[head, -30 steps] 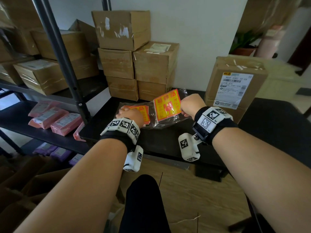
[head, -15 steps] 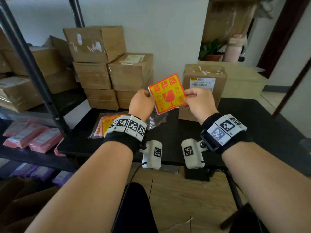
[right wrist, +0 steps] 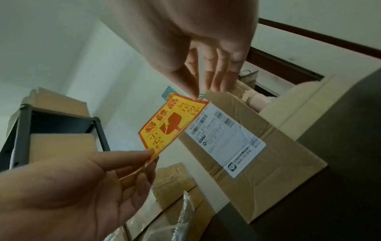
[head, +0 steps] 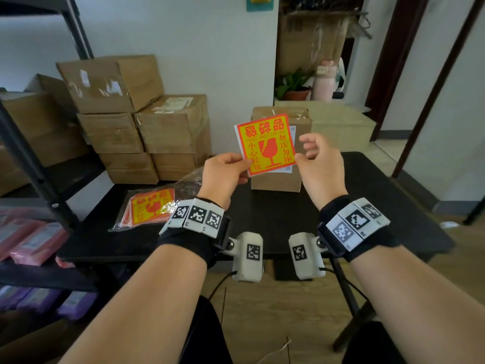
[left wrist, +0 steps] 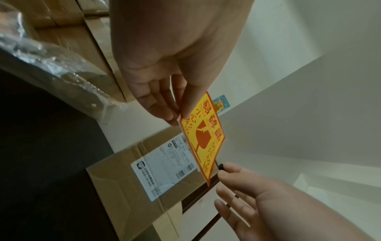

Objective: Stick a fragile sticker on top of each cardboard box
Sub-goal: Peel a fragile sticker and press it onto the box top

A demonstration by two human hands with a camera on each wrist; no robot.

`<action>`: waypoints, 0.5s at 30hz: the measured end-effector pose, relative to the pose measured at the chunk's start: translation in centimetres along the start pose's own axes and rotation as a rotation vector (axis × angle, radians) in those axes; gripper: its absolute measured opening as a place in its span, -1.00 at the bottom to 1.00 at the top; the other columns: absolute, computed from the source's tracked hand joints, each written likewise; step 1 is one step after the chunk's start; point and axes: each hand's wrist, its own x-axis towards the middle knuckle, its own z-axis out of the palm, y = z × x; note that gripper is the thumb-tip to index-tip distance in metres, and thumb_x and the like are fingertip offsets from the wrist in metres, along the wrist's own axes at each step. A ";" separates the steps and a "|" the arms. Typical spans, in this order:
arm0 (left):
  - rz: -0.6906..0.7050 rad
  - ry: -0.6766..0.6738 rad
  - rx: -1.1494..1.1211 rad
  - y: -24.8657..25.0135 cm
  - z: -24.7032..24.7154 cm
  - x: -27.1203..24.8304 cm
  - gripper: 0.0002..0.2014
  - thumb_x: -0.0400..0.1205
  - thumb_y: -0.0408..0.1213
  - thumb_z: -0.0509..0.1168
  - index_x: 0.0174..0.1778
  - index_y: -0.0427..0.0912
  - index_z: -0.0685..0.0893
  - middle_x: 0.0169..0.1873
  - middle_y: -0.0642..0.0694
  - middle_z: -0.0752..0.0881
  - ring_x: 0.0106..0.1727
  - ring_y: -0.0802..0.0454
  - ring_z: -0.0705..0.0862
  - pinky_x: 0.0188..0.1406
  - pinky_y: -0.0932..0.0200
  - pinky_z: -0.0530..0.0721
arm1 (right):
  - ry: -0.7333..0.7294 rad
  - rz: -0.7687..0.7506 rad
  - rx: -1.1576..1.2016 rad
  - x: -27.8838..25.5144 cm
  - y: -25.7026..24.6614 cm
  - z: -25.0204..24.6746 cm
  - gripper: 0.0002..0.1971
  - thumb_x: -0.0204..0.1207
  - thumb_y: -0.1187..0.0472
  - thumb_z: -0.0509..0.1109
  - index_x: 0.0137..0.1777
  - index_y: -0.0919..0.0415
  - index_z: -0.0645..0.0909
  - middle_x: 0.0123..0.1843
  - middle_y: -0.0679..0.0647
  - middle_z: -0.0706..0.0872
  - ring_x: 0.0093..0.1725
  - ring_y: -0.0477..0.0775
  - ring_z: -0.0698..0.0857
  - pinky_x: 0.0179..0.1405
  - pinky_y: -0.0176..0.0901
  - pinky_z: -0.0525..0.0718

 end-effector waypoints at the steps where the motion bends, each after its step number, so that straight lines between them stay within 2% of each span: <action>1: -0.004 0.001 -0.017 0.0 0.3 0.0 -0.86 0.62 -0.35 0.40 0.06 -0.27 0.73 -0.06 -0.18 0.82 -0.07 -0.02 0.79 -0.10 0.20 0.77 | 0.040 -0.035 -0.016 -0.1 0.1 -0.3 -0.70 0.58 0.30 0.38 0.28 0.04 0.58 0.18 -0.05 0.61 0.12 -0.14 0.59 0.01 -0.41 0.50; 3: -0.016 0.003 -0.034 0.0 0.9 -0.1 -0.88 0.61 -0.34 0.41 0.03 -0.23 0.73 -0.07 -0.17 0.82 -0.08 -0.01 0.79 -0.11 0.21 0.78 | 0.082 -0.088 -0.035 -0.3 0.2 -0.7 -0.76 0.57 0.32 0.37 0.18 0.03 0.60 0.19 -0.04 0.60 0.18 -0.09 0.58 0.12 -0.28 0.53; 6: -0.019 -0.016 -0.039 0.0 1.6 -0.3 -0.85 0.60 -0.31 0.42 0.06 -0.24 0.73 -0.08 -0.15 0.83 -0.11 0.02 0.79 -0.17 0.25 0.77 | 0.032 -0.128 -0.065 -0.2 0.4 -0.9 -0.84 0.57 0.29 0.38 0.03 -0.01 0.62 0.11 -0.05 0.63 0.16 -0.06 0.59 0.16 -0.17 0.59; 10: -0.034 -0.038 -0.089 0.4 2.3 -0.5 -0.83 0.60 -0.29 0.43 0.06 -0.26 0.74 -0.08 -0.19 0.83 -0.19 0.05 0.77 -0.20 0.25 0.77 | -0.050 -0.122 -0.092 -0.3 0.4 -0.4 -0.87 0.55 0.20 0.41 0.03 -0.06 0.66 0.12 -0.06 0.63 0.22 -0.01 0.57 0.24 -0.01 0.61; 13: -0.063 -0.041 -0.130 0.5 2.5 -0.6 -0.85 0.61 -0.31 0.42 0.05 -0.27 0.74 -0.06 -0.22 0.83 -0.19 0.02 0.76 -0.14 0.19 0.76 | -0.025 -0.095 -0.088 -0.6 0.4 -0.3 -0.78 0.54 0.18 0.43 0.15 -0.05 0.63 0.22 -0.04 0.58 0.32 0.03 0.51 0.32 0.03 0.58; 15: -0.083 -0.055 -0.149 0.4 2.3 -0.7 -0.85 0.62 -0.32 0.40 0.07 -0.27 0.74 -0.05 -0.22 0.83 -0.15 0.00 0.78 -0.12 0.18 0.77 | -0.020 -0.008 -0.042 -0.7 0.4 -0.7 -0.65 0.57 0.18 0.41 0.34 0.00 0.54 0.31 -0.02 0.54 0.37 0.00 0.47 0.30 -0.12 0.54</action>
